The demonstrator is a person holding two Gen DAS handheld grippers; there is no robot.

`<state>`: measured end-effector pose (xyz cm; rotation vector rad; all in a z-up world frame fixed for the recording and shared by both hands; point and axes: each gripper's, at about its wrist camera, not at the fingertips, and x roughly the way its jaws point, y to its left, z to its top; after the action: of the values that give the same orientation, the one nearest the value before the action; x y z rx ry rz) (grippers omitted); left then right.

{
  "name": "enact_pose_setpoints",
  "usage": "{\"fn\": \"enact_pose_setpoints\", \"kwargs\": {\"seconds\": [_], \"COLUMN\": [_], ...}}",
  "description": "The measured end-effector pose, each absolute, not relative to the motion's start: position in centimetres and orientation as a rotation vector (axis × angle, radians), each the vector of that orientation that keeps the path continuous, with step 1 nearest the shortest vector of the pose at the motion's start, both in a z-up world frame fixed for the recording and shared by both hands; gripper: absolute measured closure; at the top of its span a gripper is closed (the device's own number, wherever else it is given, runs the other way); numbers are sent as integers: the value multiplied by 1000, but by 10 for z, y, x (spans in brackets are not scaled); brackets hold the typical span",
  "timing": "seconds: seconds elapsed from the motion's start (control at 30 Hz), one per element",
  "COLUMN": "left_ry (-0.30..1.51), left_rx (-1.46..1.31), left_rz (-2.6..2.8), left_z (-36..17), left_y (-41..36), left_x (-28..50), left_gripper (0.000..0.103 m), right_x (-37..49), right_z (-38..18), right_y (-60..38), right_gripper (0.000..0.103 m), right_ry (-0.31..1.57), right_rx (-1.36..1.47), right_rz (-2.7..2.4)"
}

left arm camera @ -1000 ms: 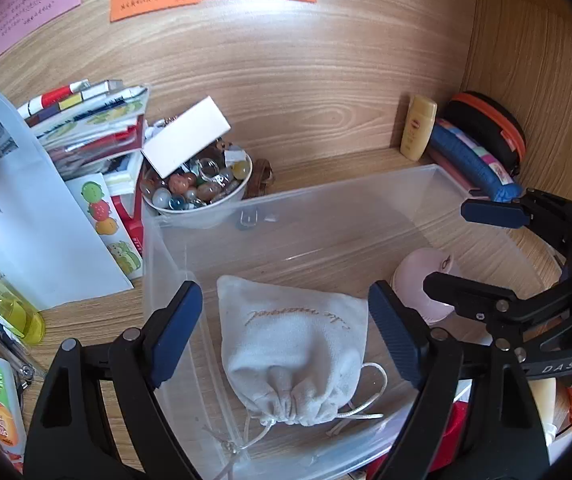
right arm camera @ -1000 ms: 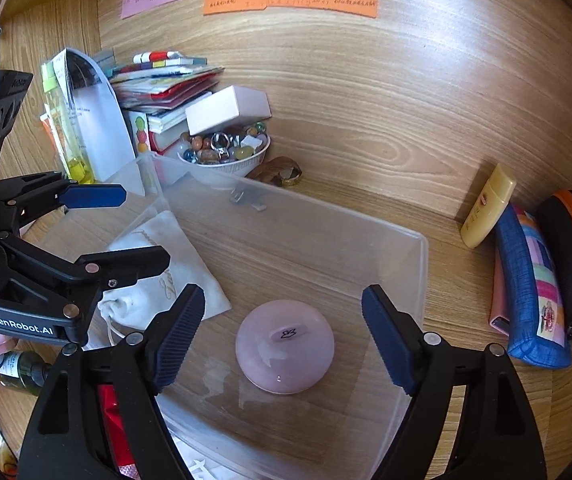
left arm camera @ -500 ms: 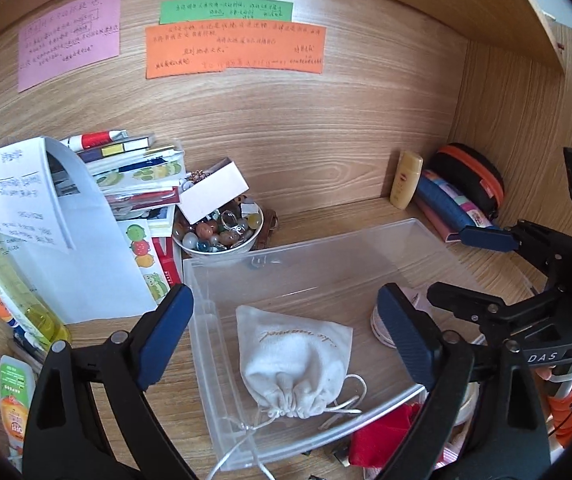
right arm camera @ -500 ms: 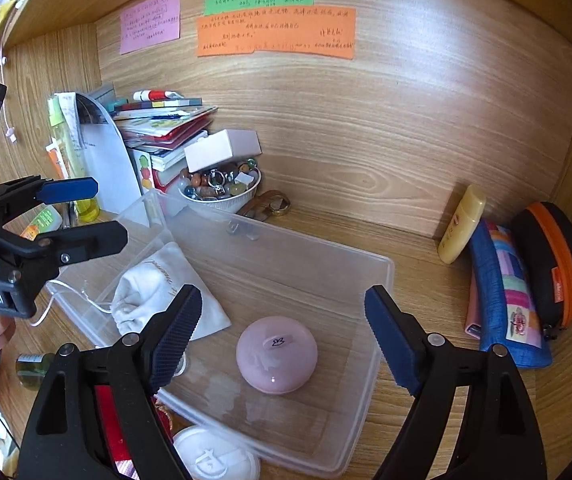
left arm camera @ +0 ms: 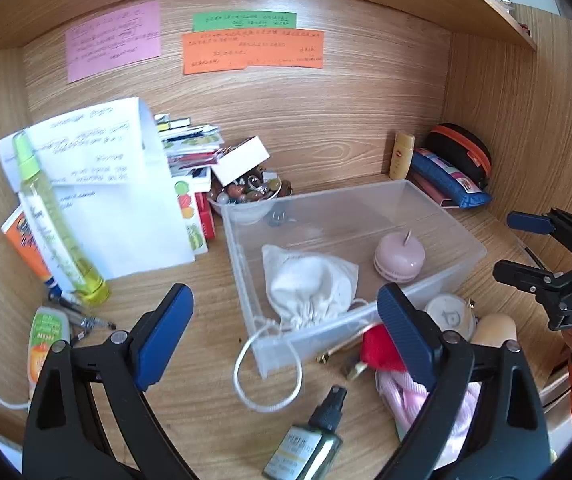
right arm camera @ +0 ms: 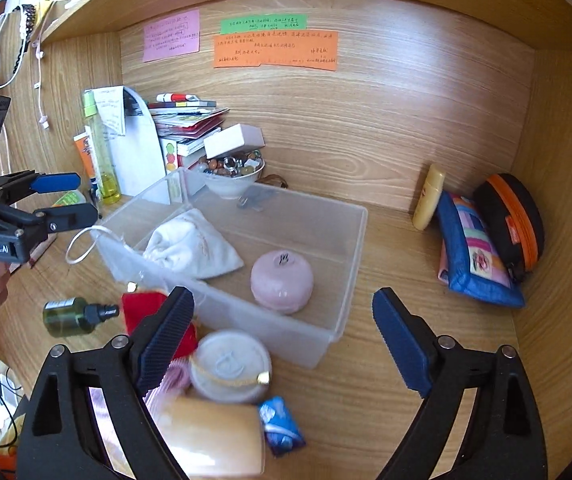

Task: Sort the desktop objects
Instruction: 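Grasp the green pump bottle with the left gripper while the right gripper grasps the beige jar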

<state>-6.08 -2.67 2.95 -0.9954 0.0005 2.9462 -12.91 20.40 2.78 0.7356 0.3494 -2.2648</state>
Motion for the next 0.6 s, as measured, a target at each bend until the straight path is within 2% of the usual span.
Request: {"fn": "enact_pose_setpoints", "kwargs": {"seconds": [0.23, 0.3, 0.37, 0.6], "left_ry": [-81, -105, -147, -262], "left_rx": [-1094, -1129, -1166, -1228], "left_rz": [2927, 2909, 2886, 2799], "left_z": [-1, -13, -24, -42], "left_y": [-31, -32, -34, -38], "left_x": [-25, -16, -10, 3], "left_gripper": [7, 7, 7, 7], "right_x": [-98, -90, -85, -74], "right_z": [21, 16, 11, -10], "right_y": [224, 227, 228, 226], "right_gripper": [13, 11, 5, 5], "right_ry": [296, 294, 296, 315], "right_rx": [740, 750, 766, 803], "right_rz": [-2259, -2252, -2240, -2252]}}
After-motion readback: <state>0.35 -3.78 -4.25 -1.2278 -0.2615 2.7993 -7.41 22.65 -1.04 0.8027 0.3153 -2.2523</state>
